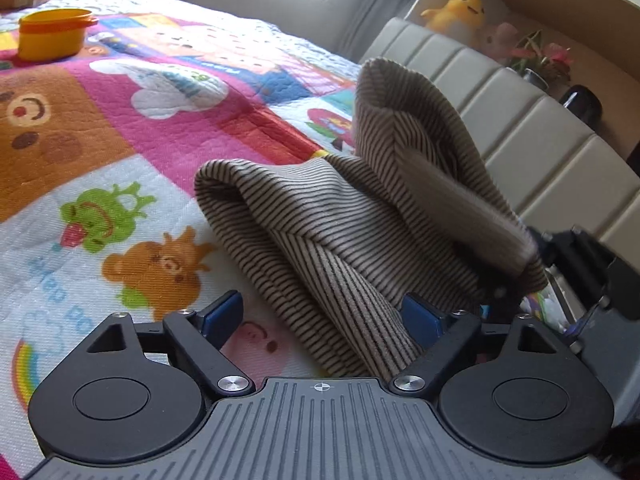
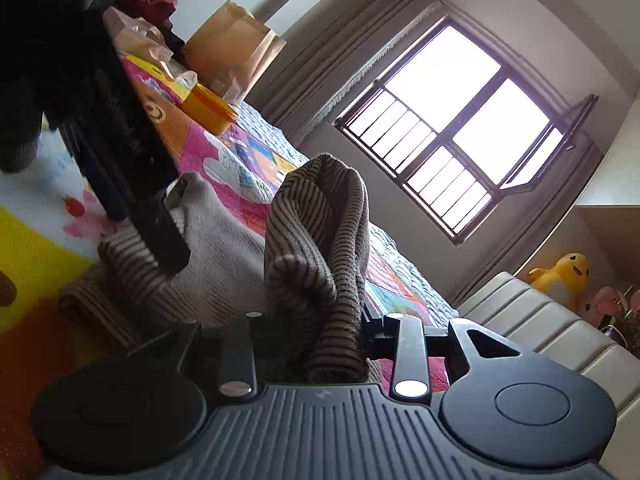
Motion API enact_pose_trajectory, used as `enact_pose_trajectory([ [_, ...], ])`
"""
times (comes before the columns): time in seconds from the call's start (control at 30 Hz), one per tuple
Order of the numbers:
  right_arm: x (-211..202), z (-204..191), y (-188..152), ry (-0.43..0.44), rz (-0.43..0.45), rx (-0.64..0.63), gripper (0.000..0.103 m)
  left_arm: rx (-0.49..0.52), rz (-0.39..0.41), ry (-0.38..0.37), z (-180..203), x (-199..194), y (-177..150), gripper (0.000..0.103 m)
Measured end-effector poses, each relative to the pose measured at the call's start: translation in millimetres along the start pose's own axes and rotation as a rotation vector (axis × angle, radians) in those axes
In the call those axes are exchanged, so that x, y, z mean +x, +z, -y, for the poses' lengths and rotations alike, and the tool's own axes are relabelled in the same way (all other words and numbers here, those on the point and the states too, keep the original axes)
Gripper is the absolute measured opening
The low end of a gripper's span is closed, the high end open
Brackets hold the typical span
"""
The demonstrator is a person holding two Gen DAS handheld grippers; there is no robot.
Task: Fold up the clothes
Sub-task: 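Lift the sweater fold with the left gripper while the right gripper tucks the other end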
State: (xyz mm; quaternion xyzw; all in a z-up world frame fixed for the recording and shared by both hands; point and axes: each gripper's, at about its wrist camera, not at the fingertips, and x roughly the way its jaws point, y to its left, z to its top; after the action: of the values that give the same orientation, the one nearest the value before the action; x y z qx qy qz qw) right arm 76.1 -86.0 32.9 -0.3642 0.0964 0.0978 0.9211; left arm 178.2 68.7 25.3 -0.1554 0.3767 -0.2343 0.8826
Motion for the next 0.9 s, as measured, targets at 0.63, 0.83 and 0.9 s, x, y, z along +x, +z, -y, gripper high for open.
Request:
enact_pose_trajectory([
  [0.63,-9.4,-99.6,64.5,0.242,0.033,-0.244,0.026,0.017,0.166,-0.141,-16.6,-77.4,51.7,0.098],
  [0.83,-16.6,-91.3,64.4,0.284,0.030,-0.161,0.045,0.145,-0.005,0.016,-1.6,-7.0,49.2,0.095],
  [0.9,-23.7,-67.5,62.0,0.317,0.005,-0.056,0.071,0.141,-0.035,0.039,-11.5,4.4,41.3,0.099],
])
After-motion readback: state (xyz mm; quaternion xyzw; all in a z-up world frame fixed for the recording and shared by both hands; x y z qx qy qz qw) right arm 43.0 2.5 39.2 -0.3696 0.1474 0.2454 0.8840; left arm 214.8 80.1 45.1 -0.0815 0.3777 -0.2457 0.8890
